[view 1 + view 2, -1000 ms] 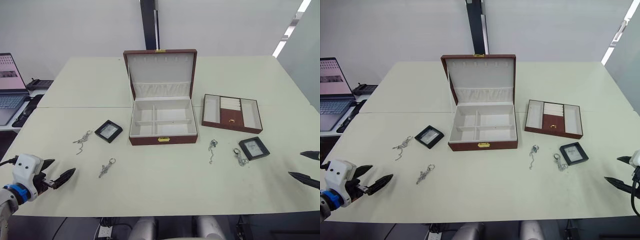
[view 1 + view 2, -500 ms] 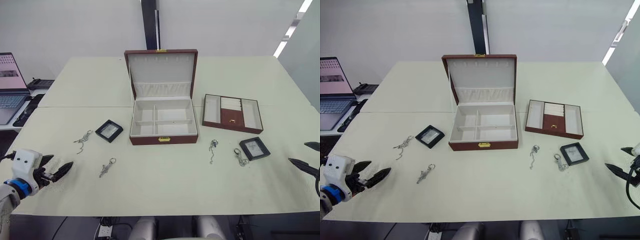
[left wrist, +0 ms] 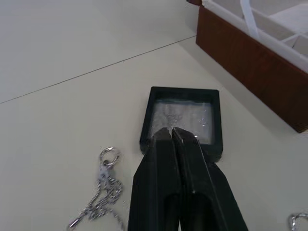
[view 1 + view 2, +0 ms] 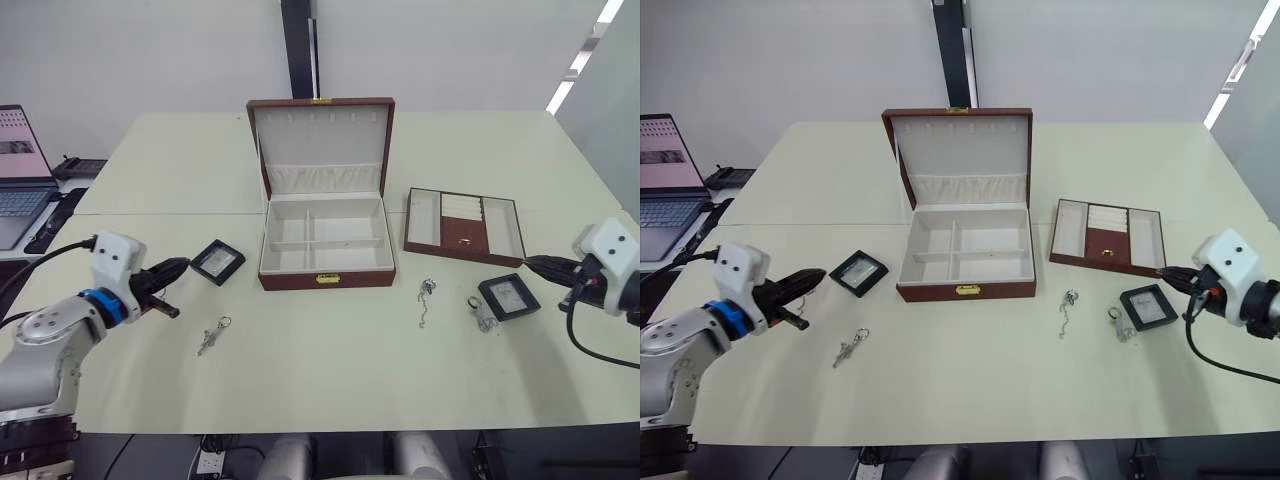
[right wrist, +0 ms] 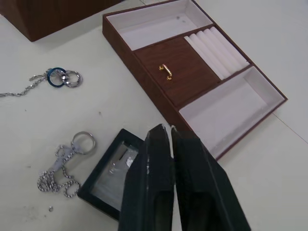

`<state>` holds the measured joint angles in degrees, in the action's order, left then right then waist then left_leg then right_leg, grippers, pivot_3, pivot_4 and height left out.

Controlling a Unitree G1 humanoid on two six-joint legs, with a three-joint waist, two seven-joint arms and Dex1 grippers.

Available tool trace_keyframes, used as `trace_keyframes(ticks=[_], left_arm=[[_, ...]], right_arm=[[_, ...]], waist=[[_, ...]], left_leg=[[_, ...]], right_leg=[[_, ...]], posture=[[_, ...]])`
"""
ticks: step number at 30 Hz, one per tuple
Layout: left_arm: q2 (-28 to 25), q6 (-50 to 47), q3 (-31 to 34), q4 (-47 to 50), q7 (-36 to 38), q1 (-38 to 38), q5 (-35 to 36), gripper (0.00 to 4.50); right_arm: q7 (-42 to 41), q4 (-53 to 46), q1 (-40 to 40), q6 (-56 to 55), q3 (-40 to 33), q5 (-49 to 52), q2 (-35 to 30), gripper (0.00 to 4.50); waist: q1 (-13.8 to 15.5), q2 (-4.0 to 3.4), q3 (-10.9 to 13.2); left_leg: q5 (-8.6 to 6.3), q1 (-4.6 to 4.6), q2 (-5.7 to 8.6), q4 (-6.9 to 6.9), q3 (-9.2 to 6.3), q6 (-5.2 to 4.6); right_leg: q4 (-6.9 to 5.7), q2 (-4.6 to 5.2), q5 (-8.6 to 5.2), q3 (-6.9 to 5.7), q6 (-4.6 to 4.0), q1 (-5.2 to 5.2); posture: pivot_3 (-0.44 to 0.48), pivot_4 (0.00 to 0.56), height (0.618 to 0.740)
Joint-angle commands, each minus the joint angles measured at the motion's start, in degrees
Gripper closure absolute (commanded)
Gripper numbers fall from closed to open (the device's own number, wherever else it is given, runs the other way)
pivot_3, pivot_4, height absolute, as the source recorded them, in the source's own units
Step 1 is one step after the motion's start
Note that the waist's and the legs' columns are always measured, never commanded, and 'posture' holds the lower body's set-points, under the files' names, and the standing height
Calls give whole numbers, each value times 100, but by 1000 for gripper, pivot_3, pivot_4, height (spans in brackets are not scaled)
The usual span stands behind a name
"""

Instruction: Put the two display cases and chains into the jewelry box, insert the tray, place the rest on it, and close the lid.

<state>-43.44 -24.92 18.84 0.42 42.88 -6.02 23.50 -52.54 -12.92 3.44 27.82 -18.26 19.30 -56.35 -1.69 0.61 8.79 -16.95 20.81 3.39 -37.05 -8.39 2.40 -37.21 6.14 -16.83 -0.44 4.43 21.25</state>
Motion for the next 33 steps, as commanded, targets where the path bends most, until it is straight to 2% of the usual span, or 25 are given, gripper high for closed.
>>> trace_keyframes(ticks=[1,3,7,12,19,24,33], left_arm=[[74,-212,-336,136,-287,-453,-197,4500],[130,-286,-499,112,-372,-623,-283,4500],[404,-665,-1006,-73,-670,-1249,-525,4500],[682,-776,-1383,-475,-831,-1735,-793,4500],[872,-800,-1554,-802,-900,-2055,-996,4500],[994,-831,-1626,-925,-885,-2231,-1044,4500],[1185,-924,-1777,-878,-699,-2340,-1039,4500]], right_arm=[[279,-159,649,148,578,-155,176,4476],[359,-111,937,199,855,-238,284,4476],[666,259,1952,326,1794,-619,935,4476],[791,953,2619,228,2451,-1005,1519,4476],[1062,1914,3340,32,2915,-1418,2372,4476],[1115,2443,3615,-174,3129,-1675,2734,4476],[914,2341,3651,-99,3186,-1639,3024,4476]], waist=[[-11,1,1],[-12,1,0],[-17,2,1],[-16,3,1],[-26,4,1],[-39,4,1],[-70,4,1]], left_leg=[[1,1,2,-1,0,1],[2,1,3,-4,0,4],[4,6,5,-4,0,7],[5,9,8,-4,0,9],[9,12,9,-5,-12,16],[9,13,11,-7,-7,17],[10,16,10,-10,4,17]], right_leg=[[-1,-1,1,0,-1,3],[-7,-2,1,0,-1,6],[-9,-2,1,1,-1,14],[-6,-1,1,-3,-1,17],[-18,0,2,-2,-2,32],[-49,6,2,-1,-2,53],[-71,8,2,1,-2,77]], posture=[[0,150,740],[0,150,740],[0,150,740],[0,150,740],[0,150,740],[0,150,740],[0,150,740]])
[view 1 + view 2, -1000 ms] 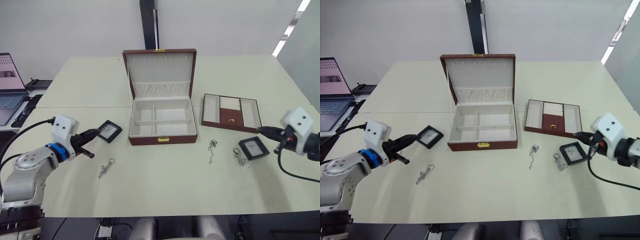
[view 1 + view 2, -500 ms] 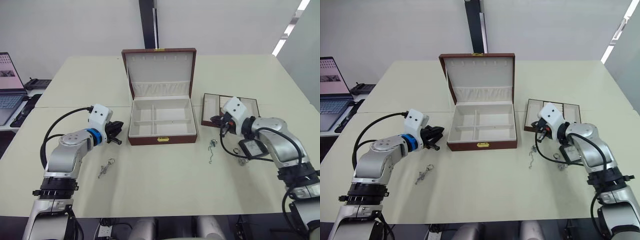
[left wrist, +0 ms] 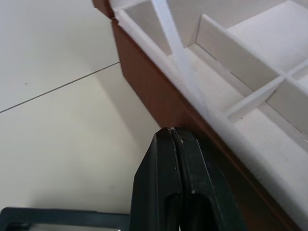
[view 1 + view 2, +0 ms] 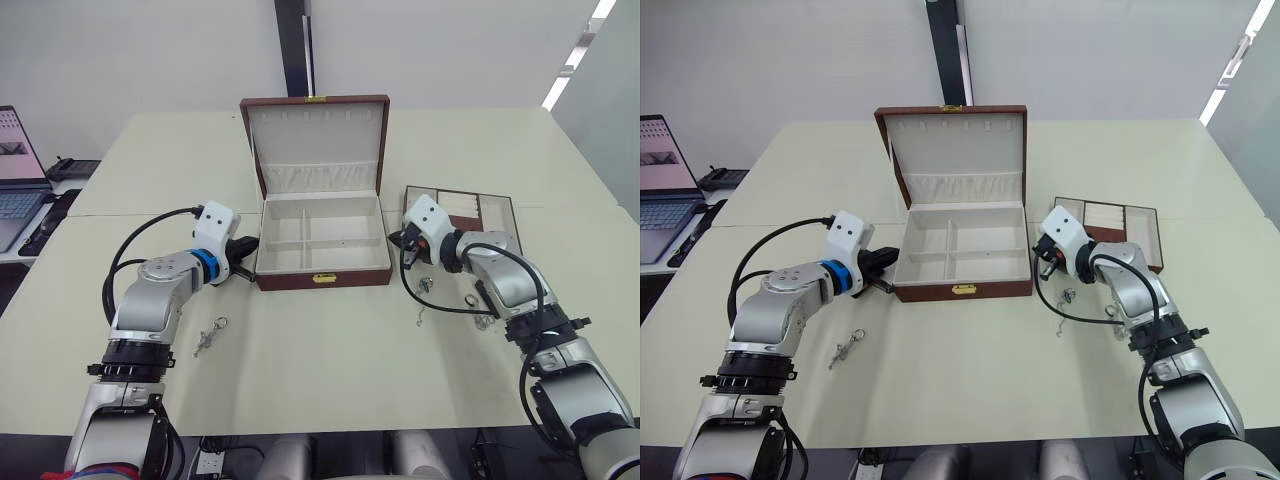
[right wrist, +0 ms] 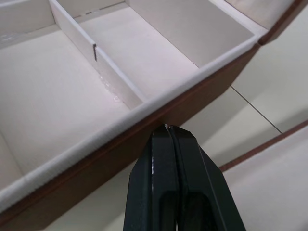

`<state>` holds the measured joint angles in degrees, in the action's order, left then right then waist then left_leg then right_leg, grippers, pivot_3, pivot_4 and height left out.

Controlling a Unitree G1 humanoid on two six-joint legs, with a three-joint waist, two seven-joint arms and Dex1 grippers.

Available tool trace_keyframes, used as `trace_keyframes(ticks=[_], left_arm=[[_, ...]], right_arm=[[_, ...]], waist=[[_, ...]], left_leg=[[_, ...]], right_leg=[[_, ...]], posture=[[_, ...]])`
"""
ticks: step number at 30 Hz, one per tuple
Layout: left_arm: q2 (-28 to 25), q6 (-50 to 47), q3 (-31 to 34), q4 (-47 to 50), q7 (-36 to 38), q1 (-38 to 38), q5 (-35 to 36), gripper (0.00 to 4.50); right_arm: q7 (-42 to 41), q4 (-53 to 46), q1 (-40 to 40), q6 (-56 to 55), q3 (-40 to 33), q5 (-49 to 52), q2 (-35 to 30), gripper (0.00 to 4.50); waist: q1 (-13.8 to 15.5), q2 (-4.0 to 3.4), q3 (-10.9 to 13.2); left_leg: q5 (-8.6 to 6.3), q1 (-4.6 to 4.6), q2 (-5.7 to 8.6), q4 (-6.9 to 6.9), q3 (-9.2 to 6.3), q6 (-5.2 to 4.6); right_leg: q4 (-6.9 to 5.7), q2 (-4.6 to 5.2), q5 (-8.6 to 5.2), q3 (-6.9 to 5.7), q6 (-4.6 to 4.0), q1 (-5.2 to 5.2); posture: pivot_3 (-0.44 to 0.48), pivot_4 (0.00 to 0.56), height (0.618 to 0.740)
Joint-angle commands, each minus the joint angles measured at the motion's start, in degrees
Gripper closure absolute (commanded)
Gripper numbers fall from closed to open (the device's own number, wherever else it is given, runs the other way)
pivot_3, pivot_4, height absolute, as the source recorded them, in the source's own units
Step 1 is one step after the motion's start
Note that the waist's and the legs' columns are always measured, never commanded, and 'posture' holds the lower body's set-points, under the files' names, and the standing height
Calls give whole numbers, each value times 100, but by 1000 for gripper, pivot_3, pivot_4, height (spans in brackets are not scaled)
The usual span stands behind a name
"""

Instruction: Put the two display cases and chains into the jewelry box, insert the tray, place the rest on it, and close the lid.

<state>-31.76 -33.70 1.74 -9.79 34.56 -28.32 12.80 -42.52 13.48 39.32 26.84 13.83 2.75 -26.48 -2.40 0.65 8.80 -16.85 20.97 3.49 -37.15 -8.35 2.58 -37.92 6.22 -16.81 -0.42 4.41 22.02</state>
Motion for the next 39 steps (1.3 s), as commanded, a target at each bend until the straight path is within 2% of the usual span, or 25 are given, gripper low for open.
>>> trace_keyframes(ticks=[1,17,39], left_arm=[[24,-49,-93,159,169,-113,34,4500],[261,-156,-206,336,308,-166,55,4500],[285,-301,-165,610,319,47,58,4500]], right_arm=[[-97,-344,46,31,-23,27,50,4476],[-137,-1397,-431,883,-90,222,124,4476],[-299,-1786,-570,1321,32,337,210,4476]], waist=[[0,0,0],[35,0,0],[39,1,-1]], left_leg=[[0,0,0,0,2,0],[0,4,3,-1,3,0],[0,4,2,0,4,0]], right_leg=[[0,0,0,1,0,1],[-4,2,0,4,0,6],[-4,2,0,4,0,7]], posture=[[0,150,740],[0,150,740],[0,150,740]])
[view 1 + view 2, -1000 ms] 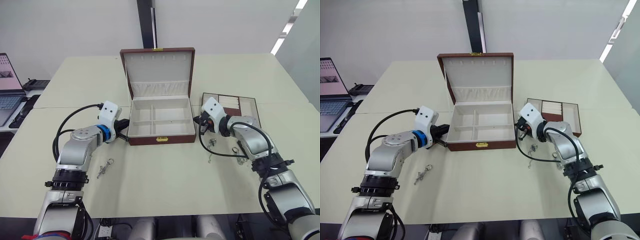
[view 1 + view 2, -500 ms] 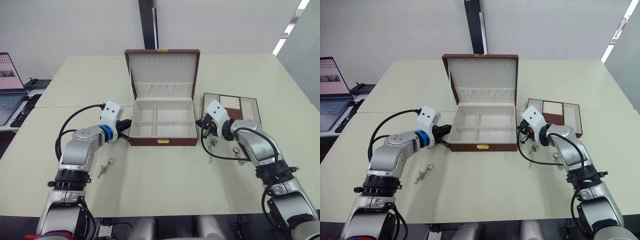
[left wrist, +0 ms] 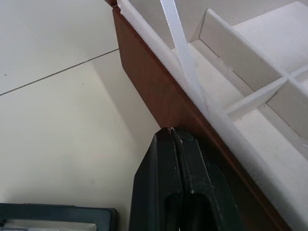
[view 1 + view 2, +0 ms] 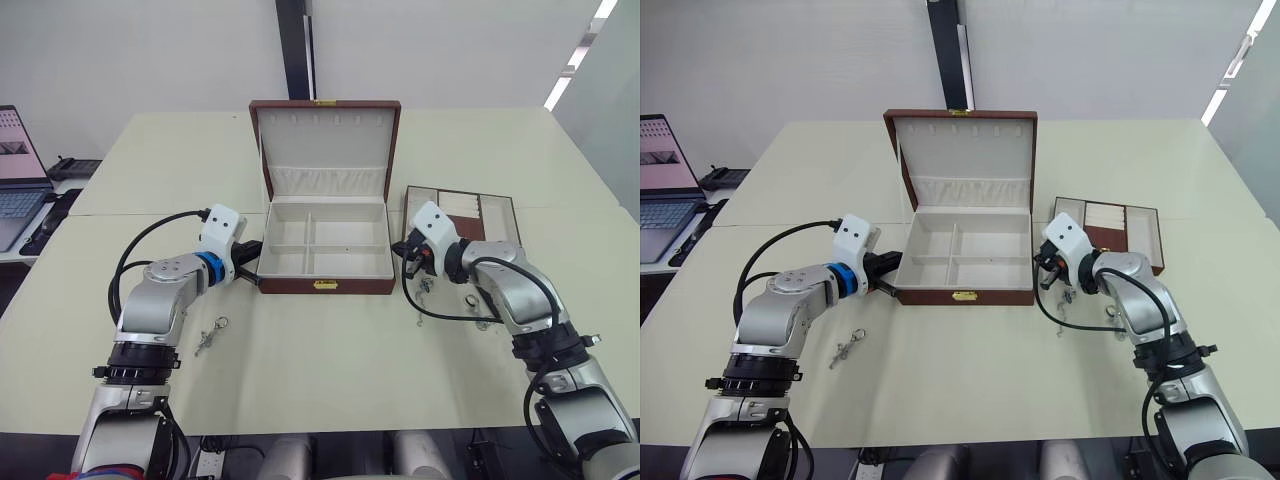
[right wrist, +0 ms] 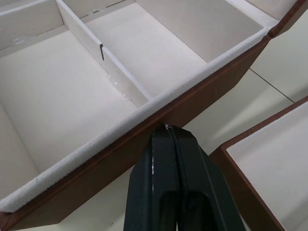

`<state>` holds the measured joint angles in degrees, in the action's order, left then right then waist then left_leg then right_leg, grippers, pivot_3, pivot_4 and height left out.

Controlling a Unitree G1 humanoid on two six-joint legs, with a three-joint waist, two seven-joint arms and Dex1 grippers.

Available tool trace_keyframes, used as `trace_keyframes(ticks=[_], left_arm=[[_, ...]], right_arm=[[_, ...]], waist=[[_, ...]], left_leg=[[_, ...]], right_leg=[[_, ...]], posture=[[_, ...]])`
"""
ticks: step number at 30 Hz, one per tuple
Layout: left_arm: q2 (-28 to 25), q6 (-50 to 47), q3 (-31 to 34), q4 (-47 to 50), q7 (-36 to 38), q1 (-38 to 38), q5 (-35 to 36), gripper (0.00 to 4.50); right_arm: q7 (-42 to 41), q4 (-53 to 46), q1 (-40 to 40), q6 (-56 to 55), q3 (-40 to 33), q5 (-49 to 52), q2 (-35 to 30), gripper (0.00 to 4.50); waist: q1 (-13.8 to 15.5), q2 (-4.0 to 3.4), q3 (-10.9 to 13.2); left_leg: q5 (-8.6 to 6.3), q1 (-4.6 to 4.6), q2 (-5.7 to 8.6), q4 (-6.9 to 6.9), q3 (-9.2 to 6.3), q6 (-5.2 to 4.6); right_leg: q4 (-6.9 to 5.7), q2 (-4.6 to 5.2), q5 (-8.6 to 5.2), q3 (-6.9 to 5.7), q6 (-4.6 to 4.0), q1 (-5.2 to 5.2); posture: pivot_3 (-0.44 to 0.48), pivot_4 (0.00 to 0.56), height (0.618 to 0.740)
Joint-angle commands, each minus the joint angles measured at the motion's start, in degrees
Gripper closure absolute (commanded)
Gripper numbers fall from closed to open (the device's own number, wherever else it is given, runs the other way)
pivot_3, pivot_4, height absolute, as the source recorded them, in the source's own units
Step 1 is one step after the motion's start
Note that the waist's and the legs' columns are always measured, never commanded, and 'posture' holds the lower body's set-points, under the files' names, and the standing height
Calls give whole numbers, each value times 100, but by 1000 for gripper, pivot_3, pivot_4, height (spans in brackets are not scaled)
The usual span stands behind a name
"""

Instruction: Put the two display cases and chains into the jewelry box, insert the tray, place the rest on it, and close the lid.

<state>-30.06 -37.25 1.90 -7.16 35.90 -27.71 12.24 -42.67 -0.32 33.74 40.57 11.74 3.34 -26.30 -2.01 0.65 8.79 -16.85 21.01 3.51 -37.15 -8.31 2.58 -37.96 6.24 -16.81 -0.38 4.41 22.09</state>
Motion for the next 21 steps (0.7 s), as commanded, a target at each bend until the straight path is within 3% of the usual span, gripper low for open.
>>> trace_keyframes(ticks=[1,12,21], left_arm=[[108,77,-180,335,178,-9,98,4500],[31,180,-98,237,143,21,42,4500],[267,164,-112,427,228,19,180,4500]], right_arm=[[-276,-408,-16,-50,237,276,193,4476],[-138,-394,-28,-7,112,237,217,4476],[-333,-726,-141,245,219,405,268,4476]], waist=[[0,0,0],[0,0,0],[3,0,0]], left_leg=[[0,0,0,0,0,0],[0,0,0,0,0,0],[0,0,0,1,0,0]], right_leg=[[0,0,0,0,0,0],[0,0,0,0,0,0],[0,0,0,0,0,1]], posture=[[0,150,740],[0,150,740],[0,150,740]])
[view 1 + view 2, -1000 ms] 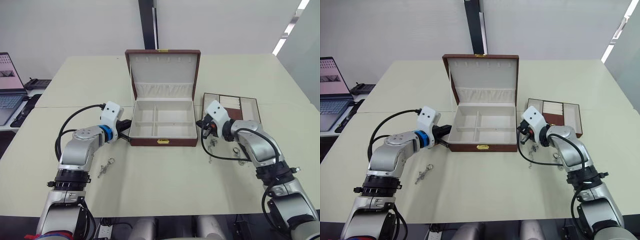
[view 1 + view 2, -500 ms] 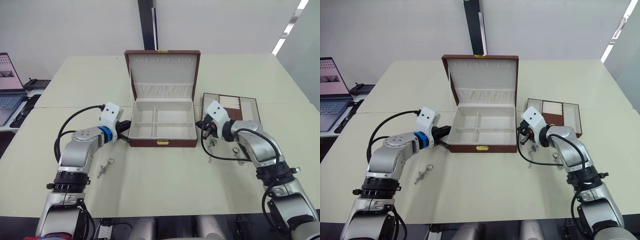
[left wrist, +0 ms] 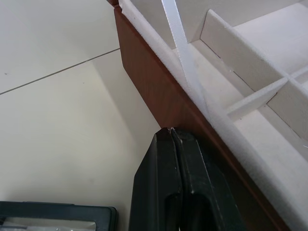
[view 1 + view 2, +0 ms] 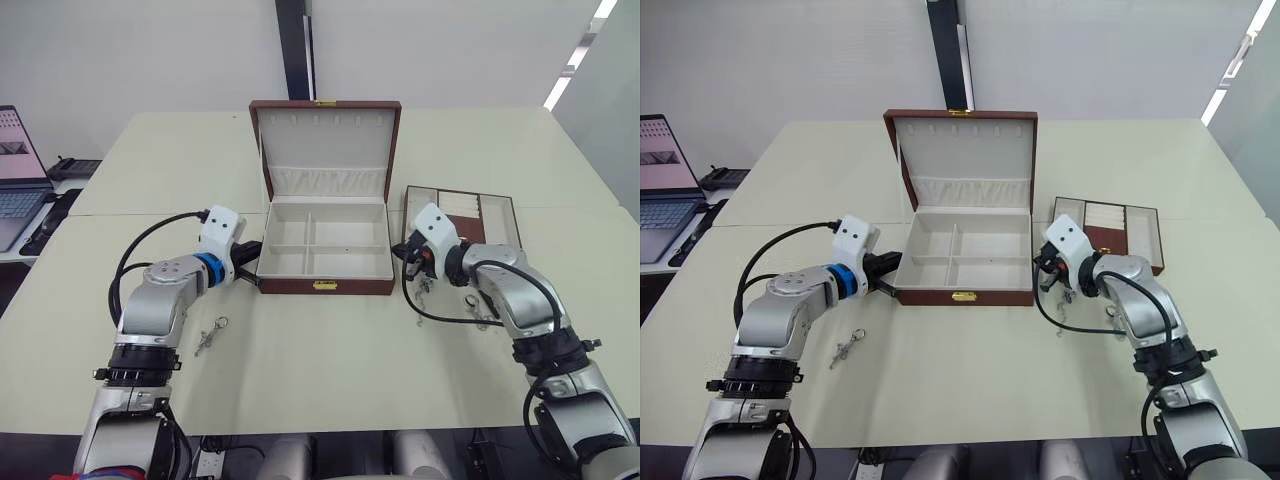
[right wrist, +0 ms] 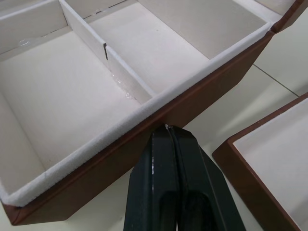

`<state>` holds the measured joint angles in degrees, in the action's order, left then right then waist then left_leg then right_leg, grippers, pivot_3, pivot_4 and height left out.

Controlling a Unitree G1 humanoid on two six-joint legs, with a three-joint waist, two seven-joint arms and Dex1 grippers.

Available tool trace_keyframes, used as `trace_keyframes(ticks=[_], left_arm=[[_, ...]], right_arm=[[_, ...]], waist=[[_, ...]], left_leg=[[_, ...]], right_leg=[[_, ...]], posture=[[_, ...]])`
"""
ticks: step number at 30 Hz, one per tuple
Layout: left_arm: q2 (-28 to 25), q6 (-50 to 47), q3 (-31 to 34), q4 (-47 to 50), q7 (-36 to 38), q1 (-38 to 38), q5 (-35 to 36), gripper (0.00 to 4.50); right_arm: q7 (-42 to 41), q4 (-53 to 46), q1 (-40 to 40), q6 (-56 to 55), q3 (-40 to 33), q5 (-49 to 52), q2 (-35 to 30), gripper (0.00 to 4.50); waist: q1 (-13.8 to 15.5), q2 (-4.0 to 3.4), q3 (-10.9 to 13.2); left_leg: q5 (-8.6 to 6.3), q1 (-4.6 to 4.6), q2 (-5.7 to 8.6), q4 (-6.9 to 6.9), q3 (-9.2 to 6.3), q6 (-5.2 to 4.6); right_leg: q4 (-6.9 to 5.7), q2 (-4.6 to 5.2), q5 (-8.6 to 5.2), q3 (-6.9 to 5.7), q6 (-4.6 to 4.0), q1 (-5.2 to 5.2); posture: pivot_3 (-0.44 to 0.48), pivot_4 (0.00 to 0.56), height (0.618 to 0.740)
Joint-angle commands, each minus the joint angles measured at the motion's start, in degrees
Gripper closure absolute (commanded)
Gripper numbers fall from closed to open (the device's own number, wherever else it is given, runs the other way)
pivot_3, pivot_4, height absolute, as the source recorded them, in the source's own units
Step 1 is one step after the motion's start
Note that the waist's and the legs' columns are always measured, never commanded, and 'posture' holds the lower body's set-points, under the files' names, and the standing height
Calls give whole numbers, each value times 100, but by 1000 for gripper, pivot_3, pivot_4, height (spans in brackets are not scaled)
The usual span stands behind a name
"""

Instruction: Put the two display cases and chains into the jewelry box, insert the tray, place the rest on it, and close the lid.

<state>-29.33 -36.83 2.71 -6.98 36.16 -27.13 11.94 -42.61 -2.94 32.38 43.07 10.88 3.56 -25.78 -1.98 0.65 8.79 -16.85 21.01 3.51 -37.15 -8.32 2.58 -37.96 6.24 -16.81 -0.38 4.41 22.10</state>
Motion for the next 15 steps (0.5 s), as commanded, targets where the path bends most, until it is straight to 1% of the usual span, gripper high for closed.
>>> trace_keyframes(ticks=[1,7,15], left_arm=[[205,126,-197,412,206,-42,200,4500],[183,181,-204,353,264,-77,168,4500],[-54,292,-64,223,299,-22,101,4500]], right_arm=[[-343,-483,-10,14,313,380,216,4476],[-361,-544,-38,95,305,386,202,4476],[-245,-343,-6,-53,261,181,77,4476]], waist=[[1,0,0],[3,0,0],[1,0,0]], left_leg=[[0,0,0,0,0,0],[0,0,0,0,0,0],[0,0,0,0,0,0]], right_leg=[[0,0,0,0,0,0],[0,0,0,0,0,0],[0,0,0,0,0,1]], posture=[[0,150,740],[0,150,740],[0,150,740]])
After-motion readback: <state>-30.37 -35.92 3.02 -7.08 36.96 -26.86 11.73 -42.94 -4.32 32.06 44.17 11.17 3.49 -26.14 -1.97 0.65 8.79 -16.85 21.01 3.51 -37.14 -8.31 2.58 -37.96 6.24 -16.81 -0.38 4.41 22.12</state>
